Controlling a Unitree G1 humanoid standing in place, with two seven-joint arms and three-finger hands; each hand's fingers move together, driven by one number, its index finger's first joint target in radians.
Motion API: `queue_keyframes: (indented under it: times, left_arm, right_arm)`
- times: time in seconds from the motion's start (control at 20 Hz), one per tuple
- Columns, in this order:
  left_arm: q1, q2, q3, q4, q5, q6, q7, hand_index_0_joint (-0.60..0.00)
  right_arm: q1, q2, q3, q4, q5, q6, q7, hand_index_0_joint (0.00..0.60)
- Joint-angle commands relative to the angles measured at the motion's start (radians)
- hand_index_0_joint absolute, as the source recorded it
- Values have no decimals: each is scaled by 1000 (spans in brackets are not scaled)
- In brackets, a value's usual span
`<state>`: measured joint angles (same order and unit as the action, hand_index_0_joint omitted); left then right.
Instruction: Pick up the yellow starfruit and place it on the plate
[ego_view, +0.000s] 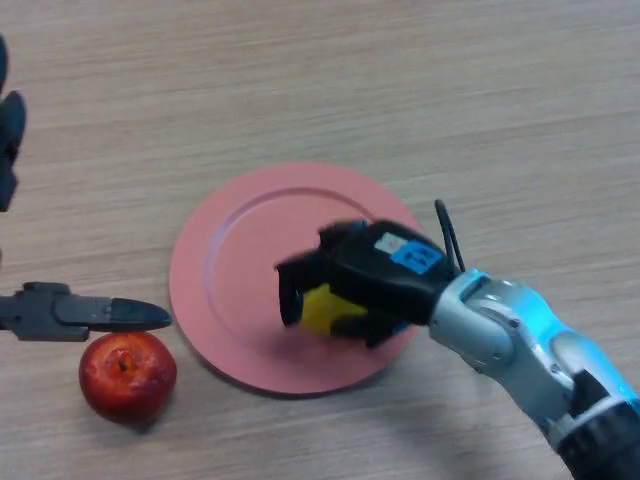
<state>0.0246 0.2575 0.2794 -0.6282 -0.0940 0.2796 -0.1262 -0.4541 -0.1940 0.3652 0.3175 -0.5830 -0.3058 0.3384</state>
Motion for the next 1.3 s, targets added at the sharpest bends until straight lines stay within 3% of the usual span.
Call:
queue_keyframes:
  times: [0.05, 0.15, 0.2, 0.3, 0.6, 0.95, 1.05, 1.3]
  left_arm:
    - [-33, 29, 40, -45, 8, -99, 48, 0]
    - [-32, 29, 40, -49, 6, -97, 50, 0]
    - [-31, 28, 39, -52, 5, -95, 52, 0]
    - [-31, 26, 32, -56, 11, -86, 59, 0]
    - [-39, 20, 21, -92, -2, -63, 82, 0]
    - [-73, 19, -66, -85, 28, -4, 80, 0]
    - [-82, 13, -83, -82, 18, 8, 78, 0]
    - [-66, 7, -107, -102, 11, -17, 43, 0]
  right_arm:
    - [-17, 4, -42, -146, 115, 113, 6, 600]
    - [-15, 4, -41, -167, 121, 155, 12, 402]
    - [-11, 4, -41, -183, 137, 172, -1, 250]
    - [-14, 4, -43, -222, 207, 209, -70, 19]
    - [-33, 4, -88, -338, 342, 290, -150, 0]
    - [84, 4, -291, -701, 493, 582, -36, 0]
    - [124, -2, -346, -812, 592, 675, -68, 0]
    - [257, -45, -403, -990, 760, 733, -164, 0]
